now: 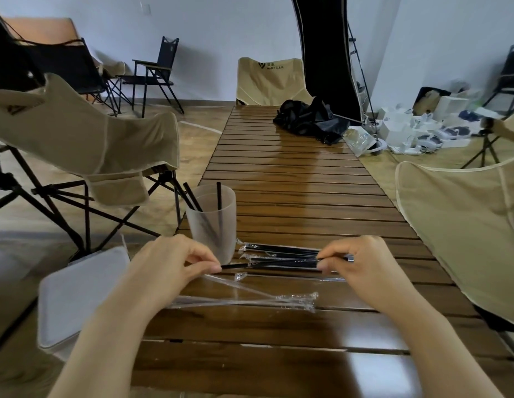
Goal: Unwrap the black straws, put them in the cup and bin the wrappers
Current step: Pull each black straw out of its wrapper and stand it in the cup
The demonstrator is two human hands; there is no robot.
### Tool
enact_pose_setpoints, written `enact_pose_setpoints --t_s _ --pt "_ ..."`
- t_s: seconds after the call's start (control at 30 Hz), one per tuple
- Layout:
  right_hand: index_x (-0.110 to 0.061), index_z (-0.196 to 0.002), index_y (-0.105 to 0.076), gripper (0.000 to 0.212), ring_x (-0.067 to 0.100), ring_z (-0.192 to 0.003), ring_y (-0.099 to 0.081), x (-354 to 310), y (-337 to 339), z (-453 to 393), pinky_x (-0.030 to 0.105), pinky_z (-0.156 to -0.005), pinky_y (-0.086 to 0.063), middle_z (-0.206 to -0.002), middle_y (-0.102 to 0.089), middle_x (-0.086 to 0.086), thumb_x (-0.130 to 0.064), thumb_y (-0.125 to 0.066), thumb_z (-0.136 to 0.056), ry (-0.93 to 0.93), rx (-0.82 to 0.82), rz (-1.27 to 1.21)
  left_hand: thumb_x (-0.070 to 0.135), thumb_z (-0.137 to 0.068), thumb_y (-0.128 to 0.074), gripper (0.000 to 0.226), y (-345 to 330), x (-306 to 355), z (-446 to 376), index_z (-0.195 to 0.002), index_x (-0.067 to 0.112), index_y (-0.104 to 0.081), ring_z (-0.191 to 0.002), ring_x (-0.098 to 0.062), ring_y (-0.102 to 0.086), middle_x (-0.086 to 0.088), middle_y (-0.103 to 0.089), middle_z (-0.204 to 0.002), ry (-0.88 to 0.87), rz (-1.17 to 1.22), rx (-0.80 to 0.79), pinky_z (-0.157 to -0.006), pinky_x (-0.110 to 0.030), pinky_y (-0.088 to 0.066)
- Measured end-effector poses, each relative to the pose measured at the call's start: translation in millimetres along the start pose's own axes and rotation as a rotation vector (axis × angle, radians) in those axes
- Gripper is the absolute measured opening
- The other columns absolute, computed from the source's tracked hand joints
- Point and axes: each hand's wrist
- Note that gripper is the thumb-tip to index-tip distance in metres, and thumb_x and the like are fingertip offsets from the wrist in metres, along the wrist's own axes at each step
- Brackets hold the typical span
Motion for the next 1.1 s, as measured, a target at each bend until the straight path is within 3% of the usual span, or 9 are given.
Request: enact_pose_setpoints --t_s 0.17,0.3,0.57,0.67,0.97,1.1 --pt "-0.037 -0.072 -0.069 0.024 -0.003 -0.071 -0.063 2.9 -1.4 -1.4 0.009 -0.069 -0.046 -0.066 -0.069 -0.016 -0.016 -0.070 -0.082 -0.013 0.022 -0.011 0.045 -0.087 -0.061 0.010 -5.1 3.9 -4.2 -0.079 0.043 -0.067 -0.080 0.008 -0.061 0.022 -0.067 -0.080 -0.045 0.018 -0.019 -0.079 -0.023 -0.053" --pt "-0.045 -0.069 -0.064 0.031 -0.005 -0.072 -0.063 8.3 -1.7 0.6 0.011 -0.071 -0.046 -0.064 -0.068 -0.019 -0.017 -0.070 -0.082 -0.032 -0.003 -0.006 0.042 -0.084 -0.065 0.018 -9.3 9.8 -6.5 -0.068 0.048 -0.060 -0.076 0.007 -0.060 0.021 -0.066 -0.074 -0.103 0.039 0.023 -0.071 -0.014 -0.047" --pt "-0.041 -0.070 -0.067 0.027 -0.003 -0.073 -0.064 3.1 -3.1 3.0 0.006 -0.071 -0.046 -0.067 -0.069 -0.020 -0.017 -0.072 -0.081 -0.017 0.026 -0.056 0.040 -0.083 -0.068 0.010 -12.5 6.5 -5.6 -0.074 0.041 -0.065 -0.076 0.002 -0.057 0.018 -0.061 -0.075 -0.129 0.020 0.015 -0.066 -0.010 -0.037" --pt "-0.038 -0.075 -0.070 0.023 -0.004 -0.073 -0.064 0.7 -4.1 2.5 0.005 -0.072 -0.046 -0.068 -0.070 -0.018 -0.015 -0.073 -0.080 -0.004 0.042 -0.085 0.039 -0.084 -0.068 0.009 -11.3 5.1 -5.9 -0.075 0.042 -0.065 -0.077 0.002 -0.056 0.018 -0.060 -0.075 -0.141 0.016 0.038 -0.067 -0.011 -0.037" --pt "-0.048 -0.060 -0.061 0.045 0.003 -0.075 -0.063 4.2 -9.4 1.2 0.013 -0.072 -0.048 -0.065 -0.067 -0.016 -0.009 -0.072 -0.080 0.082 0.015 0.028 0.040 -0.084 -0.066 0.010 -13.9 1.7 -8.0 -0.075 0.037 -0.069 -0.079 0.004 -0.051 0.018 -0.057 -0.073 -0.167 -0.006 0.009 -0.075 -0.017 -0.036" --pt "-0.030 -0.069 -0.074 0.024 0.005 -0.070 -0.063 3.6 -7.8 0.7 0.020 -0.070 -0.050 -0.064 -0.066 -0.012 -0.010 -0.071 -0.081 0.071 0.034 -0.002 0.040 -0.085 -0.065 0.011 -15.8 3.4 -9.0 -0.079 0.034 -0.071 -0.080 0.002 -0.051 0.018 -0.057 -0.075 -0.177 -0.005 -0.011 -0.072 -0.012 -0.035"
Point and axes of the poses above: each hand's wrist, its own z-axis away from the middle knuckle, its own y-axis out of the back of the hand, x = y × z
